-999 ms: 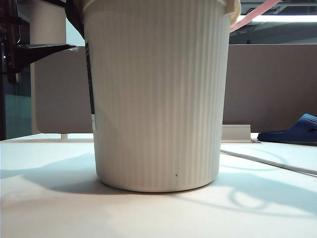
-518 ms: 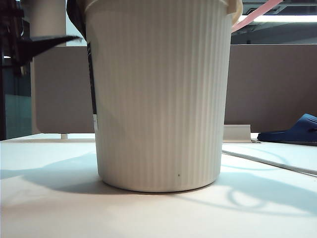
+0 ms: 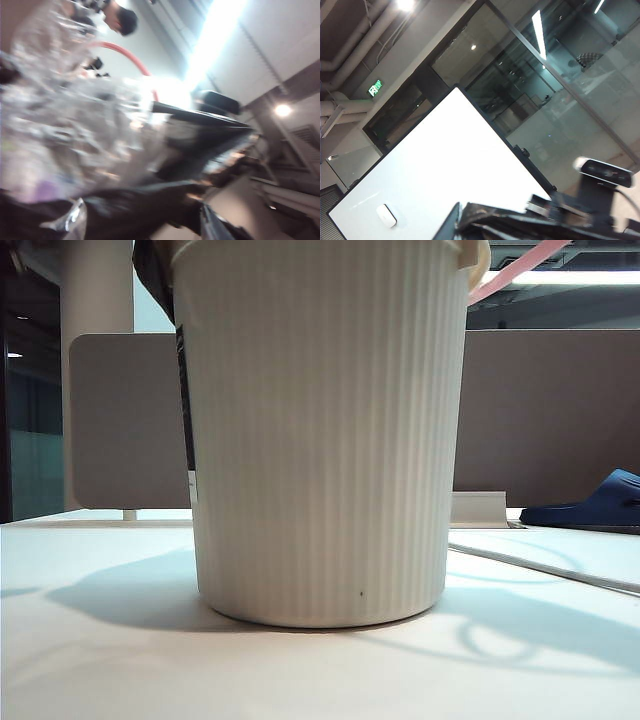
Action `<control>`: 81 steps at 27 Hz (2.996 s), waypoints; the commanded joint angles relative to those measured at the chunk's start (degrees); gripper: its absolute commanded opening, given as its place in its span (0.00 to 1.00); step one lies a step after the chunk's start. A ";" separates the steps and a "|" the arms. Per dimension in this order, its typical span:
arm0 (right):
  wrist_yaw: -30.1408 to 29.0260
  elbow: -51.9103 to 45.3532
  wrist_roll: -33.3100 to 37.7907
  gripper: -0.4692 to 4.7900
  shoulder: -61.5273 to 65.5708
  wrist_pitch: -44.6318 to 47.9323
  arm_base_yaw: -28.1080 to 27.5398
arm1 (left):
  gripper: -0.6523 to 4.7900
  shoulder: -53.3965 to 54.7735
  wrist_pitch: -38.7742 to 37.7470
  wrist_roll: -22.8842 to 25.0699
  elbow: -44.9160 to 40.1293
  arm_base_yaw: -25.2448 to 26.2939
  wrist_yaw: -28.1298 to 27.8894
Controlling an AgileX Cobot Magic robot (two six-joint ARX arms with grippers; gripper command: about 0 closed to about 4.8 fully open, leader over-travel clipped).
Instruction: Open the ring lid of the trash can, pull out the black garbage bag inside, and place it on the table.
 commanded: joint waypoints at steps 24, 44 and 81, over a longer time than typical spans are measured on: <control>-0.90 0.39 -1.25 0.08 -0.28 1.20 0.13 | 0.81 -44.02 -60.65 65.57 0.31 -1.18 -14.36; -0.90 0.37 -3.19 0.08 -0.15 -0.70 0.13 | 0.93 -27.19 -70.84 83.47 12.11 -23.15 -38.05; -5.68 0.42 -2.51 0.08 -0.20 -0.04 0.13 | 0.93 -10.49 -52.24 13.03 16.24 -53.68 -76.81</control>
